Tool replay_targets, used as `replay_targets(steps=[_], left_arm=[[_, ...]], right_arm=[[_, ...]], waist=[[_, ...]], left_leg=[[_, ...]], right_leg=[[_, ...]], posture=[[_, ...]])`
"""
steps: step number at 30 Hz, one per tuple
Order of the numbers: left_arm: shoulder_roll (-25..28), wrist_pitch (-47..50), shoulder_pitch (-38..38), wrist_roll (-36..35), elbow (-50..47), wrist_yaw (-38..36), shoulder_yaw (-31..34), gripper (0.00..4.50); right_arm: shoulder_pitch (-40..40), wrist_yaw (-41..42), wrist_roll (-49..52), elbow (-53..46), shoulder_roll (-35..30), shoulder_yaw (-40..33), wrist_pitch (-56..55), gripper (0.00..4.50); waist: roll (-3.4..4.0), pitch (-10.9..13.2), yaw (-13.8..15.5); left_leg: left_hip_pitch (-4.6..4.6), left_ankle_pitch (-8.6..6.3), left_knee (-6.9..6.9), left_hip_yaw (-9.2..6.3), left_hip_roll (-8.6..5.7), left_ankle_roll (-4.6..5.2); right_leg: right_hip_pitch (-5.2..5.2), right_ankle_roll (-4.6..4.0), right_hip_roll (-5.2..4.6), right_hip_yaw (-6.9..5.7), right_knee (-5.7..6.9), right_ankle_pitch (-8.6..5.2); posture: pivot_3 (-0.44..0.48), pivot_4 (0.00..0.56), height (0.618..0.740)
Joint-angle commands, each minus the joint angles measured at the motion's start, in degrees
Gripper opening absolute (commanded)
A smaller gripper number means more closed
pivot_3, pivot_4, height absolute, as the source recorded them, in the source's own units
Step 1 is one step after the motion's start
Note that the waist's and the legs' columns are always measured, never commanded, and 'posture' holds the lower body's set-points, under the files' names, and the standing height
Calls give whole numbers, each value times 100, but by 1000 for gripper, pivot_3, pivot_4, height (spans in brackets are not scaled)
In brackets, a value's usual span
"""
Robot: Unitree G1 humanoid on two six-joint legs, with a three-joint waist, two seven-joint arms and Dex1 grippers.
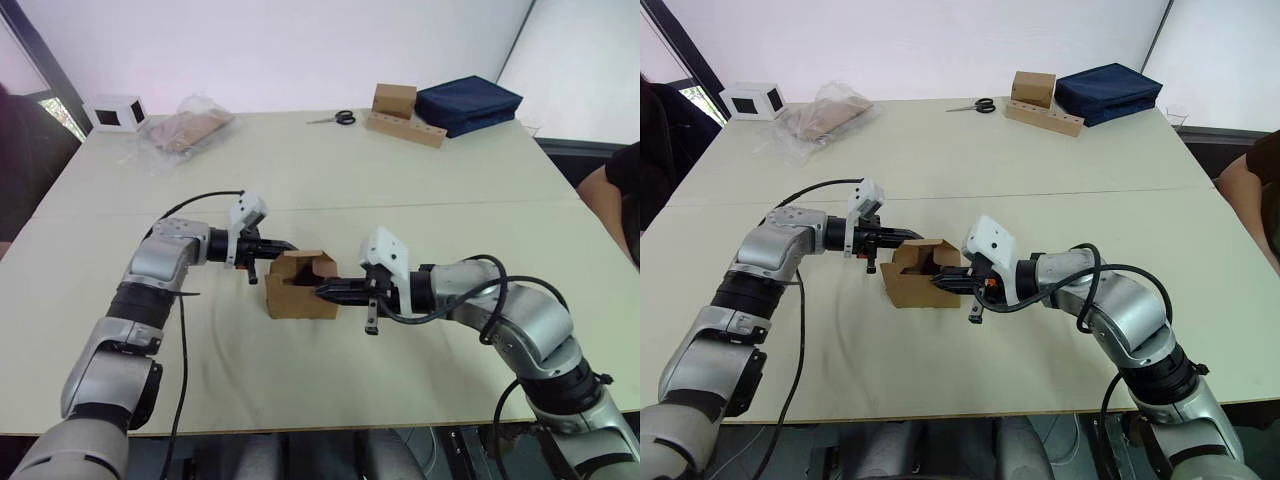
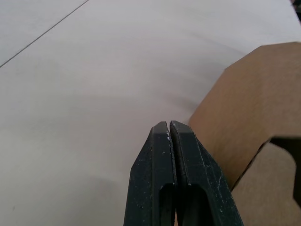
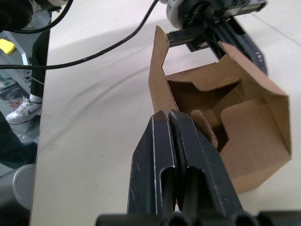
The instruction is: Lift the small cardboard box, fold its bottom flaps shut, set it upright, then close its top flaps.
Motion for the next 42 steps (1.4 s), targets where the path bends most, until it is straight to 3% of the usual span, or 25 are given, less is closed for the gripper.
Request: replay_targets(steps=[1, 35, 42], left_arm=[[-37, -61, -94, -20, -85, -79, 97, 43], [-205, -332, 65, 188, 103, 191, 203, 43], [32, -385, 46, 27, 46, 735, 828, 43]], right_arm=[[-145, -38, -117, -2, 54, 59, -75, 0], [-475, -12, -617, 1150, 819, 445, -160, 0], [-439, 21, -564, 1090, 836, 355, -138, 0]], waist=[[0, 0, 0], [0, 0, -55], [0, 0, -135]], left_leg=[[0, 0, 0, 0, 0, 0], [0, 4, 1, -2, 0, -6], [0, 5, 0, -5, 0, -8]], right_leg=[[0, 0, 0, 0, 0, 0], [-2, 0, 0, 0, 4, 0], [-3, 0, 0, -1, 5, 0]], posture=[[0, 150, 740], [0, 150, 740], [0, 150, 740]])
